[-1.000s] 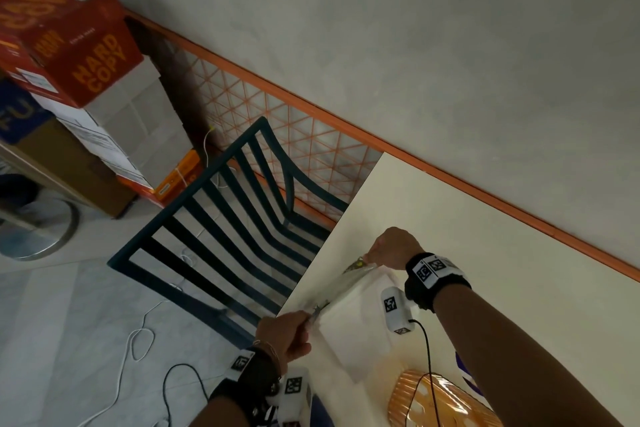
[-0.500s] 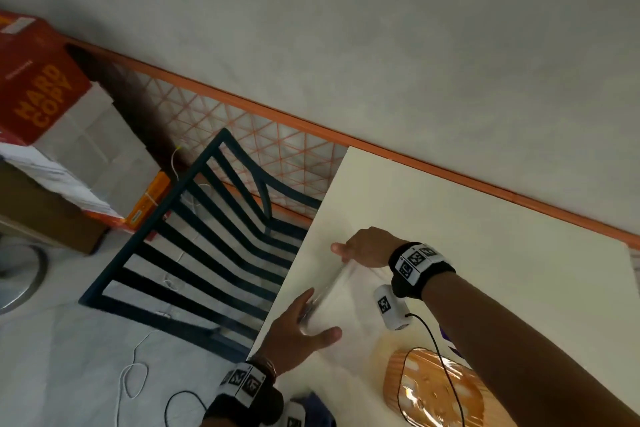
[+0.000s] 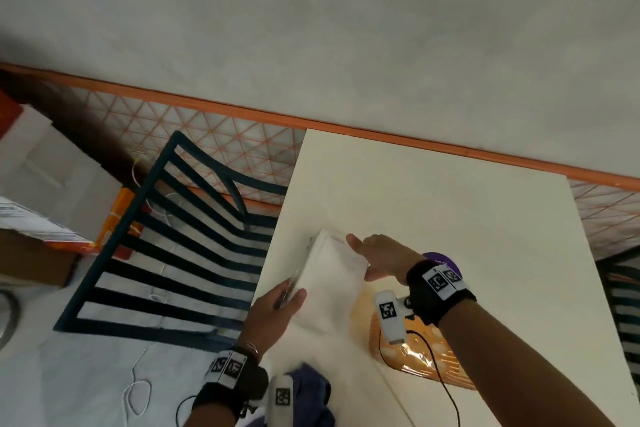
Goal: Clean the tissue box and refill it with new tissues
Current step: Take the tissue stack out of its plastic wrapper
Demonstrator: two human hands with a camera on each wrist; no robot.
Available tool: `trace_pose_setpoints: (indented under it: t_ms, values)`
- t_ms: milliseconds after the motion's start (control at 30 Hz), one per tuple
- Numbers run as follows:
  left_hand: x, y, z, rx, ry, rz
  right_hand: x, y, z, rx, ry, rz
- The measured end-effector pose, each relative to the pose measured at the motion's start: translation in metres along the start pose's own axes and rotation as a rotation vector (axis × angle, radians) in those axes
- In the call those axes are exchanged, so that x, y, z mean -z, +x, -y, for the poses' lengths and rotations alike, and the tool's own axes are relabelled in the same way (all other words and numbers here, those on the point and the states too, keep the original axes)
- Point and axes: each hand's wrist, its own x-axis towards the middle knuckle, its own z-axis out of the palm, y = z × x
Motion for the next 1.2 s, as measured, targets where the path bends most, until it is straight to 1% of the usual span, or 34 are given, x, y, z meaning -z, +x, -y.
trace_pose_setpoints:
  t_ms: [33,67,133,167,233,267,300,400,467,633,733,833,933,1033,1133,1200]
  values:
    - [0.0,-0.001,0.001,0.003,0.0,-0.044,-0.004,-0.002,-0.004,0.008,0.083,-0.027]
    - [0.0,-0.002,0.001,0.0,0.009,-0.1,-0.006,-0.004,-0.007,0.029,0.097,-0.049]
    - [0.001,-0.008,0.003,-0.057,0.055,-0.239,-0.01,-0.007,-0.01,0.08,-0.103,-0.146]
    - [0.001,-0.012,0.002,-0.117,0.086,-0.311,-0.012,-0.007,-0.012,0.111,-0.187,-0.229]
    - [-0.003,-0.02,-0.002,-0.253,0.21,-0.405,-0.015,-0.011,-0.014,0.156,-0.198,-0.365]
    - [-0.005,-0.023,-0.006,-0.299,0.297,-0.409,-0.017,-0.012,-0.014,0.172,-0.188,-0.396]
    - [-0.008,-0.025,-0.01,-0.328,0.378,-0.396,-0.019,-0.012,-0.013,0.173,-0.174,-0.396]
    - [-0.014,-0.021,-0.013,-0.358,0.508,-0.372,-0.024,-0.011,-0.013,0.178,-0.091,-0.396]
    - [-0.015,-0.017,-0.014,-0.34,0.518,-0.386,-0.024,-0.01,-0.011,0.189,-0.035,-0.43]
    - [-0.013,-0.014,-0.02,-0.321,0.481,-0.436,-0.021,-0.012,-0.007,0.248,0.082,-0.451]
    - [-0.011,-0.012,-0.022,-0.281,0.46,-0.414,-0.021,-0.013,-0.004,0.255,0.162,-0.435]
    - [-0.011,-0.011,-0.024,-0.25,0.462,-0.391,-0.023,-0.009,-0.004,0.229,0.172,-0.442]
    - [-0.012,-0.009,-0.025,-0.273,0.476,-0.398,-0.023,-0.006,-0.004,0.207,0.146,-0.447]
    - [-0.013,-0.007,-0.025,-0.292,0.54,-0.41,-0.024,-0.004,-0.005,0.191,0.061,-0.42]
    - [-0.013,-0.006,-0.03,-0.272,0.588,-0.398,-0.024,-0.005,-0.002,0.216,-0.13,-0.456]
    - [-0.013,-0.008,-0.034,-0.232,0.595,-0.357,-0.024,-0.007,0.003,0.277,-0.275,-0.486]
